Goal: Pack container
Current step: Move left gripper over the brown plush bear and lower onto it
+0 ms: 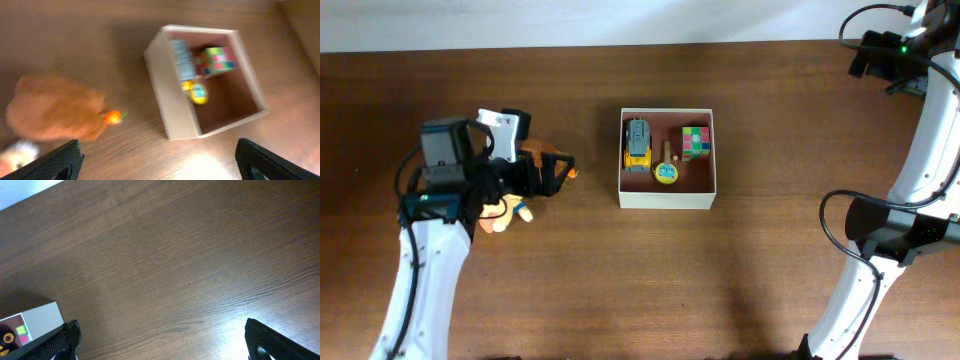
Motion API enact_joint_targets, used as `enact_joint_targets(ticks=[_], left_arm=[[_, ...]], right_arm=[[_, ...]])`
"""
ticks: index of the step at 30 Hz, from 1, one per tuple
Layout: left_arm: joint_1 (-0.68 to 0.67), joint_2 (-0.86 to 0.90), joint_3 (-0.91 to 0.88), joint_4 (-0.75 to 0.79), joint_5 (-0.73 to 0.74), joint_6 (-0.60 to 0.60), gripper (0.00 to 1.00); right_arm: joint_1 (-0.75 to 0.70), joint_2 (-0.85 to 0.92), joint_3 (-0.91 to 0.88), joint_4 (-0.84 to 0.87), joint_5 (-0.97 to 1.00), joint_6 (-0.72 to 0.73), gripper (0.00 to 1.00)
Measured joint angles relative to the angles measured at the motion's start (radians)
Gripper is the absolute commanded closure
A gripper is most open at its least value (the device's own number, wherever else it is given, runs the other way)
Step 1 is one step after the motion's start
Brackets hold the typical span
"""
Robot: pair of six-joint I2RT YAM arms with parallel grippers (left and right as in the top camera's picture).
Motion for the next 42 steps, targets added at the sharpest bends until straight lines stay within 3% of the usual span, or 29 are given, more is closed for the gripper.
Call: enact_joint_targets(ticks=[10, 20, 28, 35, 42], left_arm=[[0.001, 0.165, 0.001, 0.076, -0.227, -0.152, 0.01], [-0.049, 0.202, 0.013, 0.256, -0.399, -0.066, 0.01], [-0.078, 0.32, 0.015, 0.291, -0.481, -0.037, 0.0], [-0.078, 0.338, 0.015, 0.291, -0.509, -0.027, 0.16], [-0.078, 0.339, 0.015, 0.291, -0.513, -0.024, 0.15]], right_arm=[[0.0, 0.0, 0.0, 0.0, 0.0, 0.0, 0.01], [0.0, 0.0, 0.0, 0.0, 0.0, 0.0, 0.01], [0.0, 0.0, 0.0, 0.0, 0.0, 0.0, 0.01], [0.0, 0.0, 0.0, 0.0, 0.0, 0.0, 0.01], [0.0, 0.0, 0.0, 0.0, 0.0, 0.0, 0.01]])
